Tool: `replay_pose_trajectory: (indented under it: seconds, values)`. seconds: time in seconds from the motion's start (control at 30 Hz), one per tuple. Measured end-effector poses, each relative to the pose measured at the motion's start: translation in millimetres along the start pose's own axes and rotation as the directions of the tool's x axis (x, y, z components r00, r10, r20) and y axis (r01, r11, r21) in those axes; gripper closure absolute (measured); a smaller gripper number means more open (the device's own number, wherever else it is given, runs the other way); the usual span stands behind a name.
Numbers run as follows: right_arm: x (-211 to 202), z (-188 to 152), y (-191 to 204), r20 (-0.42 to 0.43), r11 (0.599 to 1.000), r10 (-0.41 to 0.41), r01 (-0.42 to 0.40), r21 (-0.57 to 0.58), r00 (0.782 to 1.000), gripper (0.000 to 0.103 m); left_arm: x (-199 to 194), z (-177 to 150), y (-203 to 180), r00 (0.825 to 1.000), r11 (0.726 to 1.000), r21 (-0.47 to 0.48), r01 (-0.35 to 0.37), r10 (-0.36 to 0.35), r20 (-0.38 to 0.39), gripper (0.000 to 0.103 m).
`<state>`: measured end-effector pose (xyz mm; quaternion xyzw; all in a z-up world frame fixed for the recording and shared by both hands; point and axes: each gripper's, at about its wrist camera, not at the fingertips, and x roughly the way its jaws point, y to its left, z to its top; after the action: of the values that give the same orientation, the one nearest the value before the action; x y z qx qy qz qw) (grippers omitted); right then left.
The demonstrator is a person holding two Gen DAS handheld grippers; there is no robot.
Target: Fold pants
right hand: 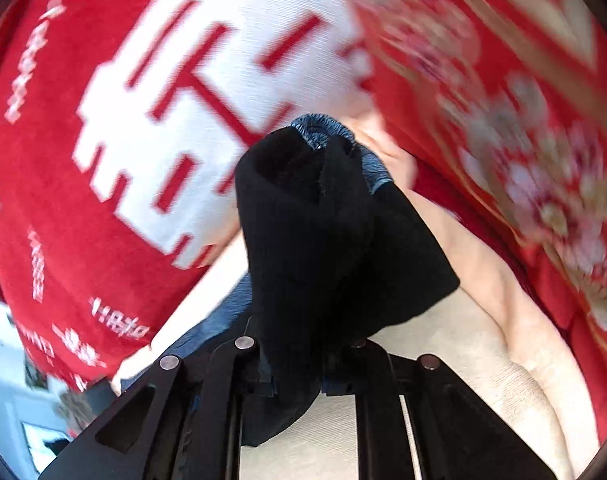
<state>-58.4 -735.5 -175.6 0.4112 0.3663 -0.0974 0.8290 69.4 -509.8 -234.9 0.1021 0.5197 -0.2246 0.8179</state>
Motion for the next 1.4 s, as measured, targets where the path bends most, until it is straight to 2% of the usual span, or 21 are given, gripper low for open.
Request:
replay_pose_trajectory:
  seconds: [0.23,0.43,0.57,0.73,0.83,0.87,0.9,0.97,1.0,1.03,1.1,1.17,1.23,1.3,1.37,1.4]
  values:
    - [-12,-16,92,-0.001,0.972,0.033,-0.032,-0.235,0.999,0.089,-3,-8,3,0.999,0.999,0.028,0.016,-0.017,0.036,0.039]
    - [8,-52,160,-0.059,0.916,0.022,-0.044,-0.399,0.998,0.088,-10,-8,23,0.993,0.992,0.053,0.115,-0.116,0.026,0.039]
    - [25,-78,196,-0.091,0.890,-0.011,-0.032,-0.455,0.996,0.088,-37,-25,82,0.996,0.995,-0.037,0.093,-0.093,0.001,0.039]
    - [69,-131,240,-0.101,0.816,-0.122,0.042,-0.577,0.987,0.084,-72,-62,192,0.999,0.990,-0.138,-0.037,0.034,-0.028,0.039]
    - [111,-180,263,-0.072,0.715,-0.252,0.135,-0.686,0.965,0.077,-82,-79,253,0.993,0.977,-0.181,-0.110,0.102,-0.054,0.039]
    - [129,-200,269,-0.061,0.662,-0.311,0.170,-0.730,0.948,0.072,-83,-83,269,0.990,0.973,-0.186,-0.134,0.125,-0.063,0.039]
    - [147,-219,273,-0.043,0.599,-0.380,0.211,-0.772,0.924,0.068,-83,-87,282,0.987,0.970,-0.188,-0.157,0.145,-0.074,0.039]
    - [171,-259,284,0.062,0.414,-0.498,0.300,-0.859,0.865,0.055,-84,-93,309,0.980,0.959,-0.207,-0.193,0.177,-0.097,0.039]
    - [170,-274,290,0.112,0.349,-0.507,0.322,-0.880,0.855,0.053,-86,-95,319,0.979,0.955,-0.223,-0.197,0.179,-0.099,0.039]
    - [164,-281,294,0.117,0.339,-0.491,0.313,-0.887,0.863,0.047,-88,-96,326,0.979,0.952,-0.235,-0.197,0.179,-0.098,0.039]
    - [140,-288,299,0.039,0.403,-0.426,0.228,-0.887,0.904,0.041,-92,-99,334,0.980,0.951,-0.244,-0.191,0.172,-0.098,0.039]
    - [122,-283,294,-0.033,0.465,-0.392,0.167,-0.869,0.919,0.041,-96,-96,332,0.985,0.956,-0.244,-0.165,0.145,-0.095,0.039]
    - [110,-267,285,-0.116,0.578,-0.357,0.121,-0.807,0.927,0.041,-97,-94,313,0.992,0.966,-0.232,-0.115,0.098,-0.084,0.039]
    - [94,-236,261,-0.216,0.746,-0.273,0.064,-0.663,0.937,0.041,-101,-83,295,0.998,0.977,-0.214,-0.025,0.011,-0.066,0.039]
    - [88,-213,240,-0.282,0.868,-0.192,0.029,-0.495,0.940,0.041,-101,-66,275,0.993,0.977,-0.195,0.091,-0.104,-0.057,0.039]
    - [87,-200,226,-0.310,0.915,-0.155,0.017,-0.404,0.938,0.041,-100,-60,264,0.986,0.972,-0.185,0.144,-0.157,-0.058,0.039]
